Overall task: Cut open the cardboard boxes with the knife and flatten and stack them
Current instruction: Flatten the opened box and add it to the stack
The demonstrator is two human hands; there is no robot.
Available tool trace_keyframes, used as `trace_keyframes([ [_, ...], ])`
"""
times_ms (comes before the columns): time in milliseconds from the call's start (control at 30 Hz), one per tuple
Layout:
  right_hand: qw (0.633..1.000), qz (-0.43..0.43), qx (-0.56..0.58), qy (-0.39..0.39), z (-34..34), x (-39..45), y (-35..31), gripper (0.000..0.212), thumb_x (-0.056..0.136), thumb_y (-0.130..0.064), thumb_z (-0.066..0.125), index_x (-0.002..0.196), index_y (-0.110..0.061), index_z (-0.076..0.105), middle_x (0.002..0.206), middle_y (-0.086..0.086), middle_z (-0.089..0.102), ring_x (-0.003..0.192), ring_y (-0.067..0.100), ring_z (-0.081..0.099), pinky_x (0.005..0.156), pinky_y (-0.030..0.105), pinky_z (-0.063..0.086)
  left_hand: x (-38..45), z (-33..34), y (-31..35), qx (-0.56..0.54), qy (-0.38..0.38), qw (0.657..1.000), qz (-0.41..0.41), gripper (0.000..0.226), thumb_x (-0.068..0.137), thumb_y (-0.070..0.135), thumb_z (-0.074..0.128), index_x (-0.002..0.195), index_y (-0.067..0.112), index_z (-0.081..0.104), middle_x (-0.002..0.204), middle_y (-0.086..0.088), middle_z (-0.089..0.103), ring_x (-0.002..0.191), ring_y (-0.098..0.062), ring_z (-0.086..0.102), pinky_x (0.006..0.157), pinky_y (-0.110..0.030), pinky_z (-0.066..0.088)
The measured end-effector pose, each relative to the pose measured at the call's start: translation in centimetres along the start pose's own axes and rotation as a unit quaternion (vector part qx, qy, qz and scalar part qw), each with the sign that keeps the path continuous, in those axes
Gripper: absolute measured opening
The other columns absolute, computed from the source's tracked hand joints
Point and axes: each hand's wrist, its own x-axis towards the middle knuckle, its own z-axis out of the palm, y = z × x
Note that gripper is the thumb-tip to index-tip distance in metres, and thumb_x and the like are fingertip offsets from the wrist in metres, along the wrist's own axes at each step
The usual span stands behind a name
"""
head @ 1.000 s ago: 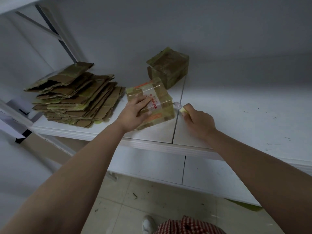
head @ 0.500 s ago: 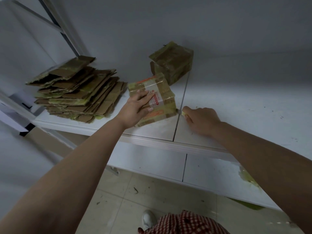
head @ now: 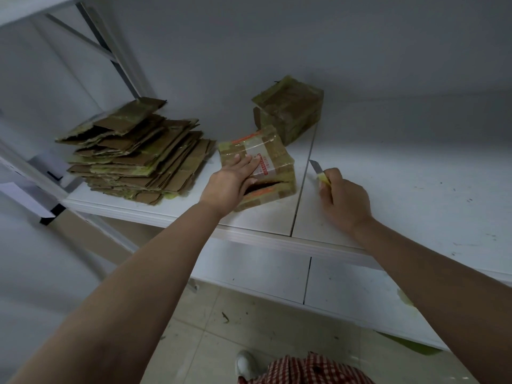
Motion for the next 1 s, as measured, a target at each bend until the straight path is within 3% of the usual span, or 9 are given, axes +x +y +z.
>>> trace_keyframes([
  [133,0.997,-0.042,0.057,-0.001,0.1,0.2,-1.7,0.006,0.089,-0.012,0.053,0.094,-0.012,0.051,0.074,-0.002,0.052,0.064,0.018,0.050,0.059,0.026,0.035,0.5,0.2,-0.3,-0.009,0.013,1.000,0.014,0.045,0.100,0.030,0.048,0.144,0.023,0.043,0.147,-0.003,0.044,0.141,-0.024,0.035,0.107,-0.045,0.040],
  [200,0.996,-0.065,0.061,-0.016,0.0,0.3,-2.5,0.008,0.084,-0.013,0.059,0.089,-0.015,0.053,0.078,-0.005,0.056,0.067,0.016,0.052,0.061,0.026,0.038,0.7,0.1,-0.7,-0.017,0.009,1.000,0.021,0.045,0.099,0.031,0.049,0.143,0.023,0.045,0.146,-0.003,0.046,0.139,-0.025,0.037,0.106,-0.046,0.041],
  [400,0.984,-0.170,0.039,-0.037,0.6,0.9,-4.0,0.036,0.080,-0.009,0.062,0.113,-0.019,0.066,0.106,-0.002,0.068,0.078,0.024,0.065,0.070,0.032,0.052,0.7,-0.1,-1.2,-0.032,0.002,0.999,0.021,0.046,0.098,0.035,0.051,0.142,0.024,0.045,0.146,-0.001,0.045,0.140,-0.022,0.035,0.110,-0.043,0.037],
  [500,0.979,-0.176,0.024,-0.101,1.2,1.1,-4.6,0.048,0.081,-0.011,0.060,0.126,-0.026,0.058,0.124,-0.007,0.061,0.087,0.022,0.065,0.076,0.033,0.051,0.6,-0.1,-1.3,-0.036,0.002,0.999,0.019,0.047,0.097,0.035,0.052,0.142,0.024,0.045,0.147,-0.001,0.045,0.140,-0.022,0.035,0.110,-0.044,0.037],
  [600,0.974,-0.158,-0.023,-0.163,1.8,1.3,-4.9,0.058,0.086,-0.018,0.056,0.140,-0.029,0.041,0.139,-0.011,0.042,0.093,0.018,0.060,0.073,0.027,0.044,0.5,-0.1,-1.3,-0.037,0.000,0.999,0.016,0.048,0.097,0.036,0.052,0.143,0.025,0.044,0.148,-0.001,0.044,0.141,-0.022,0.034,0.109,-0.043,0.037],
  [700,0.970,-0.161,-0.045,-0.175,2.0,1.7,-5.3,0.059,0.085,-0.019,0.058,0.140,-0.031,0.042,0.136,-0.010,0.039,0.093,0.017,0.057,0.072,0.025,0.039,0.4,-0.1,-1.4,-0.035,-0.002,0.999,0.014,0.049,0.097,0.036,0.052,0.144,0.026,0.043,0.148,0.000,0.043,0.142,-0.022,0.032,0.109,-0.044,0.037],
  [933,0.976,-0.112,0.040,-0.181,1.5,1.7,-5.2,0.044,0.085,-0.016,0.058,0.126,-0.032,0.059,0.124,-0.006,0.061,0.106,0.021,0.057,0.087,0.033,0.045,0.1,-0.3,-1.4,-0.039,-0.006,0.999,0.014,0.050,0.097,0.035,0.052,0.144,0.025,0.042,0.149,-0.001,0.041,0.143,-0.022,0.030,0.112,-0.044,0.034],
  [1000,0.970,-0.108,0.012,-0.219,1.3,1.4,-4.9,0.038,0.084,-0.019,0.059,0.121,-0.028,0.064,0.115,-0.004,0.065,0.105,0.020,0.058,0.088,0.033,0.045,0.0,-0.5,-1.4,-0.041,-0.011,0.999,0.014,0.050,0.097,0.036,0.052,0.145,0.024,0.041,0.150,-0.001,0.041,0.143,-0.022,0.030,0.112,-0.043,0.033],
])
